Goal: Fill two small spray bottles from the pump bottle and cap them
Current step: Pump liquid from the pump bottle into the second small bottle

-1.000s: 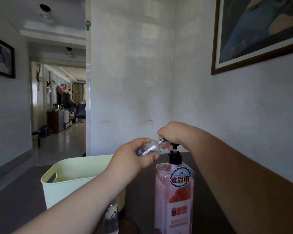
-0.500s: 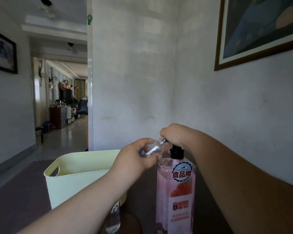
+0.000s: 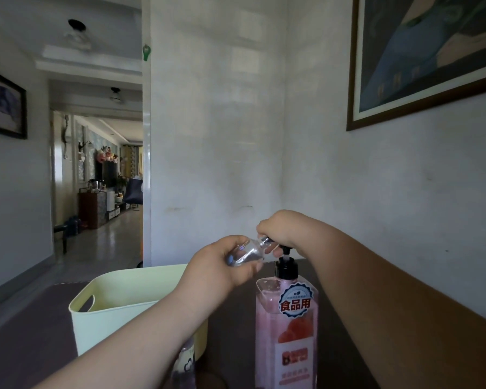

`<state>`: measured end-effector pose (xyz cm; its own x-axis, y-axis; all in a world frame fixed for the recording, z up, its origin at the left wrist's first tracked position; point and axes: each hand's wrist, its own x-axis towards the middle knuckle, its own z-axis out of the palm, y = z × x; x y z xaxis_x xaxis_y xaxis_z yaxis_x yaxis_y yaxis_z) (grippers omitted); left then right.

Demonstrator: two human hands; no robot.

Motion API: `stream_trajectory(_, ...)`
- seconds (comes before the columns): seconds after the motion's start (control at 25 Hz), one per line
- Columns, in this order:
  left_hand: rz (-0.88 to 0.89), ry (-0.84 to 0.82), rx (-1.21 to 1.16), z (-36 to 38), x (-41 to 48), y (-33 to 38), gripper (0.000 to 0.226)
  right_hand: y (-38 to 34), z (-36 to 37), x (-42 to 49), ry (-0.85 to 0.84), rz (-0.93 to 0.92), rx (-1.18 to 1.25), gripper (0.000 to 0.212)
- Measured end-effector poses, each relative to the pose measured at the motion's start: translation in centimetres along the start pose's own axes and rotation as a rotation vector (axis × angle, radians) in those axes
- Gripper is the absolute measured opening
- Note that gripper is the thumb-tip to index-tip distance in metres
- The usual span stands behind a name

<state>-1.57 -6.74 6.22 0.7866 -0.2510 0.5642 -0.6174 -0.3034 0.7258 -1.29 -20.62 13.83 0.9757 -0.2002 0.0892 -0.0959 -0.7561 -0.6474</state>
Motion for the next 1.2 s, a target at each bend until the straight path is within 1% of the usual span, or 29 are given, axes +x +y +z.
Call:
stream_trajectory(0.04, -0.003, 0.006, 0.002, 0.0, 0.0, -0.1, 0.036, 0.3, 0.1, 0.2, -0.019, 0.005, -0.012, 0.033)
stream_trajectory(0.12, 0.004, 0.011, 0.005, 0.2, -0.1, -0.4, 0.035, 0.7, 0.3, 0.3, -0.038, -0.002, -0.042, 0.037)
stream_trajectory(0.28, 0.017, -0.009, 0.027, 0.5, -0.4, -0.7, 0.024, 1.3, 1.0, 0.4, -0.031, -0.014, -0.103, 0.034)
stream_trajectory(0.4, 0.012, -0.010, 0.044, 0.6, -0.5, -0.8, 0.027, 1.3, 1.2, 0.3, -0.044, 0.011, -0.080, 0.038)
stream_trajectory(0.52, 0.014, -0.012, 0.042, 0.5, -0.4, -0.7, 0.027, 1.3, 1.0, 0.1, -0.040, -0.001, -0.001, 0.036)
stream_trajectory(0.64, 0.011, -0.027, 0.026, 0.3, -0.4, -0.5, 0.025, 1.0, 0.9, 0.0, -0.035, 0.018, -0.065, 0.028)
stream_trajectory(0.76, 0.019, -0.015, 0.012, 0.0, -0.2, -0.1, 0.028, 0.3, 0.0, -0.2, -0.007, -0.004, 0.018, 0.036)
stream_trajectory(0.88, 0.030, -0.016, 0.007, -0.2, -0.1, 0.0, 0.025, 0.0, 0.0, -0.2, -0.012, -0.004, -0.016, 0.037)
stream_trajectory(0.96, 0.029, -0.013, 0.008, -0.1, -0.2, -0.1, 0.030, 0.3, 0.1, 0.0, -0.035, -0.002, -0.010, 0.037)
stream_trajectory(1.12, 0.002, 0.001, 0.004, 0.4, -0.4, -0.6, 0.027, 1.1, 0.5, 0.4, -0.035, -0.030, -0.093, 0.035)
stream_trajectory(1.2, -0.002, -0.017, -0.002, 0.6, -0.5, -0.7, 0.027, 1.5, 0.8, 0.5, -0.031, -0.028, -0.053, 0.035)
